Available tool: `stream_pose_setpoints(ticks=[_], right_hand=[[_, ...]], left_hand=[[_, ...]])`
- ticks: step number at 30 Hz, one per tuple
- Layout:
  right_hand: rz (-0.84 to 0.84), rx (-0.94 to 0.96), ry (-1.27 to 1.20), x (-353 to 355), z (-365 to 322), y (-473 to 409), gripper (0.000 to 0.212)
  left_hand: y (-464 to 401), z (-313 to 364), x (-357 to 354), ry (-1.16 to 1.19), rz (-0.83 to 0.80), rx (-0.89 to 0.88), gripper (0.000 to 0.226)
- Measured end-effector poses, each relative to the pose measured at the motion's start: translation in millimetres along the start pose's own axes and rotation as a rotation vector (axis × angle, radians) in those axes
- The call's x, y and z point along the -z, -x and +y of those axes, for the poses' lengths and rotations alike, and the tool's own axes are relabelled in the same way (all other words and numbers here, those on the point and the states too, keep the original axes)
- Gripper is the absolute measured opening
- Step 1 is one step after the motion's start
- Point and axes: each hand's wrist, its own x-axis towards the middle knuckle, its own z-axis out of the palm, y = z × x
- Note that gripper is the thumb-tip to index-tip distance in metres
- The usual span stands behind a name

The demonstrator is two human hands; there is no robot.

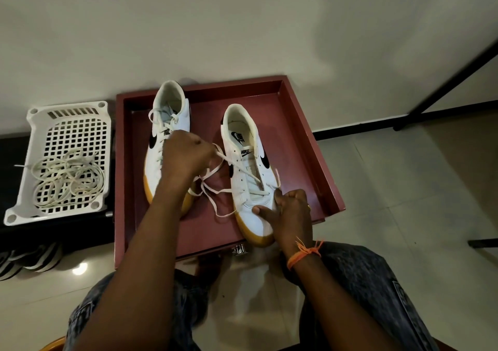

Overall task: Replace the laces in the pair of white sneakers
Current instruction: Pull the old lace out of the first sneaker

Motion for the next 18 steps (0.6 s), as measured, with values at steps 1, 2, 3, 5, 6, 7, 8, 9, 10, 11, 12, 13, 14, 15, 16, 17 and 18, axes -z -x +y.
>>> stream_pose_setpoints(ticks=[1, 2, 3, 5, 6, 7, 8, 9, 10, 11, 12, 13, 14, 15, 16, 17, 18], right_hand=[[0.001, -0.005, -0.008, -0.4, 0.2, -0.2, 0.057], [0.001, -0.010, -0.015, -0.5, 0.4, -0.2, 0.057], [0.003, -0.012, -0.019, -0.3, 0.4, -0.1, 0.057], [0.003, -0.005, -0.009, 0.5, 0.4, 0.0, 0.058], [0.003, 0.002, -0.005, 0.9, 0.2, 0.2, 0.059], [0.003, 0.008, -0.002, 0.8, 0.2, 0.3, 0.060], [0.004, 0.010, 0.000, 0.8, -0.1, 0.5, 0.060], [0.004, 0.007, -0.002, 0.8, -0.2, 0.5, 0.061], [0.002, 0.002, -0.007, 0.7, -0.3, 0.4, 0.063], [-0.001, -0.001, -0.010, 0.8, -0.5, 0.1, 0.065], [-0.009, 0.001, -0.006, 1.4, -1.2, 0.3, 0.067], [-0.019, 0.004, 0.005, 2.1, -1.8, 0.1, 0.069], [-0.025, 0.010, 0.019, 2.8, -2.3, -0.1, 0.071], [-0.029, 0.012, 0.031, 2.9, -2.2, -0.3, 0.072], [-0.031, 0.012, 0.039, 3.2, -2.0, -0.4, 0.072], [-0.031, 0.006, 0.039, 2.9, -1.5, -0.4, 0.072], [-0.031, -0.002, 0.033, 2.8, -1.3, -0.1, 0.070]], left_hand=[[-1.5, -3.6, 6.3, -0.034, 0.051, -0.008, 0.015], [-0.4, -5.4, 8.5, -0.065, 0.073, -0.018, 0.017], [2.1, -5.1, 6.7, -0.099, 0.073, -0.036, 0.021], [8.5, -1.5, -7.2, -0.141, 0.074, -0.089, 0.027], [12.7, 2.9, -16.5, -0.140, 0.078, -0.126, 0.027], [16.2, 7.4, -26.2, -0.152, 0.061, -0.183, 0.027], [19.1, 10.7, -36.1, -0.193, 0.020, -0.275, 0.024], [22.5, 12.8, -45.6, -0.276, -0.041, -0.363, 0.019], [25.2, 10.8, -55.3, -0.379, -0.112, -0.422, 0.016], [27.9, 6.3, -62.4, -0.471, -0.174, -0.442, 0.017], [29.9, -0.5, -68.5, -0.532, -0.215, -0.444, 0.019], [31.9, -5.1, -71.2, -0.560, -0.235, -0.437, 0.020], [30.9, -9.2, -73.2, -0.555, -0.242, -0.434, 0.019], [31.3, -8.1, -71.4, -0.517, -0.261, -0.429, 0.015], [29.0, -7.5, -69.6, -0.461, -0.293, -0.418, 0.012], [26.9, -3.7, -65.3, -0.404, -0.337, -0.395, 0.013], [23.2, -1.0, -60.8, -0.366, -0.373, -0.376, 0.015]])
